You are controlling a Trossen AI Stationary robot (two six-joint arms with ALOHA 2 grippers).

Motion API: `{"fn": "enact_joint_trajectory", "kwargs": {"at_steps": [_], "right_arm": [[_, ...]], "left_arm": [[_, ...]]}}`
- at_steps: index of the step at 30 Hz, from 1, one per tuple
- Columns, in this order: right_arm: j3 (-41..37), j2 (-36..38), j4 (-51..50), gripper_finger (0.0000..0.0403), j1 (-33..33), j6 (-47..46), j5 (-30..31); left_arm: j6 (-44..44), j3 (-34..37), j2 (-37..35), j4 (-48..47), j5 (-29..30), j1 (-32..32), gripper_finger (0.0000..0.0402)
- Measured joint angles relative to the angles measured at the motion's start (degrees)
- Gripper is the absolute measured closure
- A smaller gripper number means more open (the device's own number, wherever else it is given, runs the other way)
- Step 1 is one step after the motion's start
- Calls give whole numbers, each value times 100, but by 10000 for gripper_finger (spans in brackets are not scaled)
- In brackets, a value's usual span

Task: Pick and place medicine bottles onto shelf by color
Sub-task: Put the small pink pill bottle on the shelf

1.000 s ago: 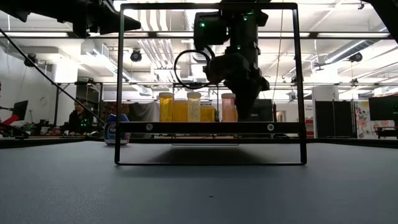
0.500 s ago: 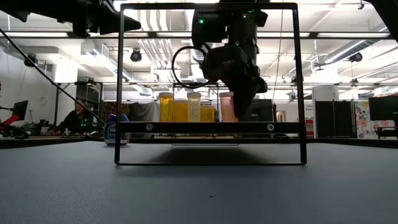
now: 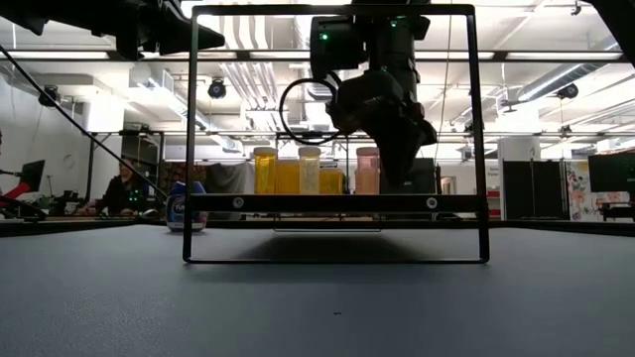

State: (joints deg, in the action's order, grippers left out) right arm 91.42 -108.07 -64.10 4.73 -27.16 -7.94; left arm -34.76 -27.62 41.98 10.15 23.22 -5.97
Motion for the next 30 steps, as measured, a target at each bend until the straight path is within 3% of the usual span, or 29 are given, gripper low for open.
{"fn": "enact_joint_trajectory", "kwargs": {"at_steps": [30], "right_arm": [[-109, -7, 196, 376, -97, -299, -28]], "left_arm": [[0, -2, 0, -4, 0, -1, 398]]}}
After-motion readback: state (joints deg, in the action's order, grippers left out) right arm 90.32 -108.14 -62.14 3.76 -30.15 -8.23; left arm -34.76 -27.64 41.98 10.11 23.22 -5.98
